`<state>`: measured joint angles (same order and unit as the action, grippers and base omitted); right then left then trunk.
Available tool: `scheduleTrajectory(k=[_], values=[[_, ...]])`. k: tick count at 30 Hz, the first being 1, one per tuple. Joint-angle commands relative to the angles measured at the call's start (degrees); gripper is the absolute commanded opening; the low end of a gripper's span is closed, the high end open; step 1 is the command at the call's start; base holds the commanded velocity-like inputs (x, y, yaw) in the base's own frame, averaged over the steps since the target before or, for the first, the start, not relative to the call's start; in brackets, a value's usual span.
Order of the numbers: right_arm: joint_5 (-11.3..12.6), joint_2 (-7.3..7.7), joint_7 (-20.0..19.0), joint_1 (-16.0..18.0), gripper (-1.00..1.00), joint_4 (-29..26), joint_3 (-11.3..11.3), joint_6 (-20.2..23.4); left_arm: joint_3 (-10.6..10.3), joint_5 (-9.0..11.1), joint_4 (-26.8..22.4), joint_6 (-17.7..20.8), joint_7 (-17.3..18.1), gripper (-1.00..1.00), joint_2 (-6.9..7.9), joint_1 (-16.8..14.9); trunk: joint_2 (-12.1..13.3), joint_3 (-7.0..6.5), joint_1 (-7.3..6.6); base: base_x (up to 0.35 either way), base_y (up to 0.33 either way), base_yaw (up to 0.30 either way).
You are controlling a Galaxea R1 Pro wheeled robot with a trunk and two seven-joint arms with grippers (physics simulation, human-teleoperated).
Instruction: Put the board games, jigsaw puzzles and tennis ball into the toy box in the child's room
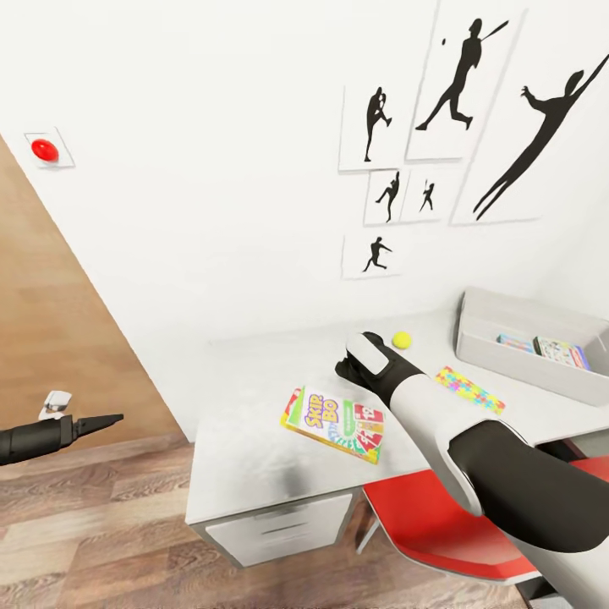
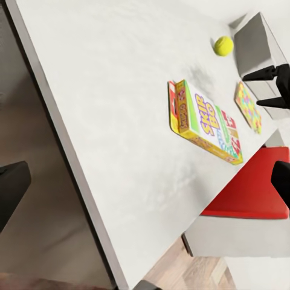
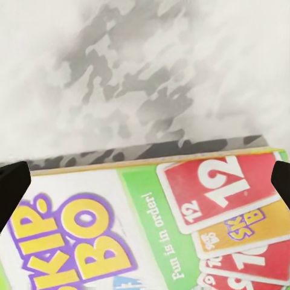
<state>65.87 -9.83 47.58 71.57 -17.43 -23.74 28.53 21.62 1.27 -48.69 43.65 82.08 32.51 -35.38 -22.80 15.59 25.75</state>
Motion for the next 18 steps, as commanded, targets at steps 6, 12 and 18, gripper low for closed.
scheduleTrajectory(k=[6, 12, 18], values=[[0.1, 0.32, -2.0, 0.0, 1.00, 0.0, -0.7, -1.1, 0.0, 0.0, 0.0, 0.6, 0.2, 1.00, 0.01, 0.0, -0.1, 0.68, 0.03, 0.000, 0.000, 0.000], [0.2, 2.04, -2.8, 0.0, 1.00, 0.0, -0.8, -1.3, 0.0, 0.0, 0.0, 0.6, 0.2, 1.00, 0.01, 0.0, -0.1, 1.25, 0.03, 0.000, 0.000, 0.000], [0.1, 2.78, -3.0, 0.0, 1.00, 0.0, -0.8, -1.4, 0.0, 0.0, 0.0, 0.6, 0.2, 1.00, 0.01, -0.1, -0.1, 1.81, 0.03, 0.038, 0.000, 0.000]])
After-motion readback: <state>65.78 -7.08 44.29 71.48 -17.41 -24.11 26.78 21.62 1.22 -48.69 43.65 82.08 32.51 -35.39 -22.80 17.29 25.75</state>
